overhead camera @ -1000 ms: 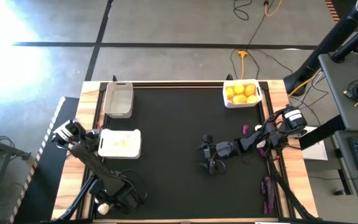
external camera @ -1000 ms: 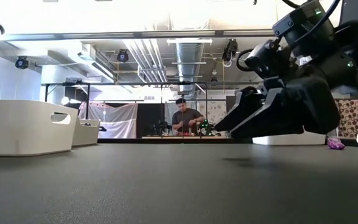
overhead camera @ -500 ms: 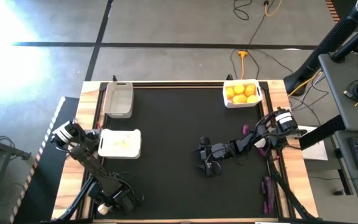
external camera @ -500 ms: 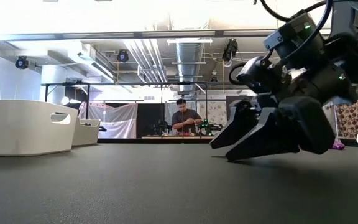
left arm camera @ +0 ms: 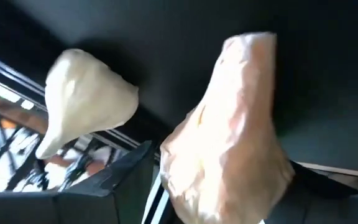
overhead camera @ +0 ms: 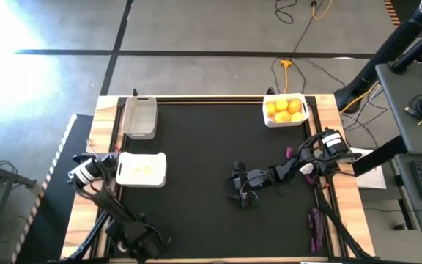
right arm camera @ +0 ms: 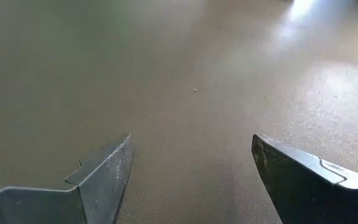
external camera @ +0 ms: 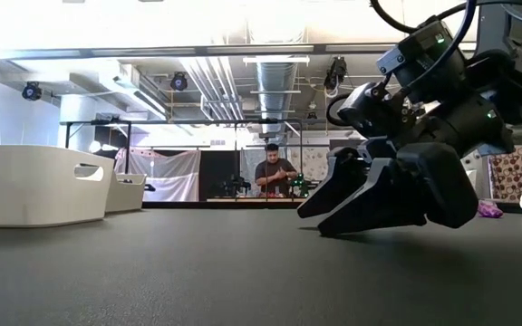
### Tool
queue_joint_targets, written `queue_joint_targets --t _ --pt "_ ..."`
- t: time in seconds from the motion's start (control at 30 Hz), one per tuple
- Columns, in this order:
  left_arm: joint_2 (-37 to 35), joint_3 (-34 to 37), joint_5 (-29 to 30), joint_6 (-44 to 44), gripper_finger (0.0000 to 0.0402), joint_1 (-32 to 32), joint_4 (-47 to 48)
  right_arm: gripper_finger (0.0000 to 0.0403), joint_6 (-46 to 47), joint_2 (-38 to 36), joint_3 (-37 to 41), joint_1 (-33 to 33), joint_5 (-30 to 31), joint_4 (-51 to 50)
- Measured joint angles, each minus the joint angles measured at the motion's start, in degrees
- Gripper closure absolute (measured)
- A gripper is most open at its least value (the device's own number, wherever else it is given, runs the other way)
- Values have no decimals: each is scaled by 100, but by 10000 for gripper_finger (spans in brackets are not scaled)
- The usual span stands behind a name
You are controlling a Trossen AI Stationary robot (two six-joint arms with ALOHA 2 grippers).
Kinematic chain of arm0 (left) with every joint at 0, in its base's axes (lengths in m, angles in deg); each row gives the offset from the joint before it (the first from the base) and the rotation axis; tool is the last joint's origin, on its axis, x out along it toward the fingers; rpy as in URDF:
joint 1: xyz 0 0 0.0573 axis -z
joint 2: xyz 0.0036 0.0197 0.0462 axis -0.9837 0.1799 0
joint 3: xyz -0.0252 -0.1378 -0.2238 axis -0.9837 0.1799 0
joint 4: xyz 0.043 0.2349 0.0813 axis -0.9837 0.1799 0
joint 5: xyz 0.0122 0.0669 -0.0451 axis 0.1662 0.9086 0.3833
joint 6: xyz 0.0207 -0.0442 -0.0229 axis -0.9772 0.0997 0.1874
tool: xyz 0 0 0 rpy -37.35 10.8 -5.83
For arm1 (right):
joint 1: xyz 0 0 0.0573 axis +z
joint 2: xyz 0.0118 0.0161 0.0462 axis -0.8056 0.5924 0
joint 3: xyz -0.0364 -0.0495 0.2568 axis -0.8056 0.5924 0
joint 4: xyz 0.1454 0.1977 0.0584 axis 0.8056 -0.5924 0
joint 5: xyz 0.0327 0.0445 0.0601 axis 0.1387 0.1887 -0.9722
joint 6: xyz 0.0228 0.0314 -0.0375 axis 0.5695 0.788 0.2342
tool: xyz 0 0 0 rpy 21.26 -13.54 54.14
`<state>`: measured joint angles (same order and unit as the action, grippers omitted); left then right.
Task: Sort produce into baskets
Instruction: Put the white garlic into the bottom white bin
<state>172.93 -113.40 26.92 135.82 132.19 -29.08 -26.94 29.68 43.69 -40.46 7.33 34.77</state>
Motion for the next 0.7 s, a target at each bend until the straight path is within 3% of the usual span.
queue_joint_targets --t 0.4,0.57,0.7 --pt "123 -179 7 -382 290 -7 14 78 -51 0 2 -26 0 -13" --pt "125 -294 110 -566 309 -112 217 78 -54 0 7 -26 1 -9" --pt "85 -595 243 -1064 312 -375 1021 78 -64 0 9 -28 3 -1"
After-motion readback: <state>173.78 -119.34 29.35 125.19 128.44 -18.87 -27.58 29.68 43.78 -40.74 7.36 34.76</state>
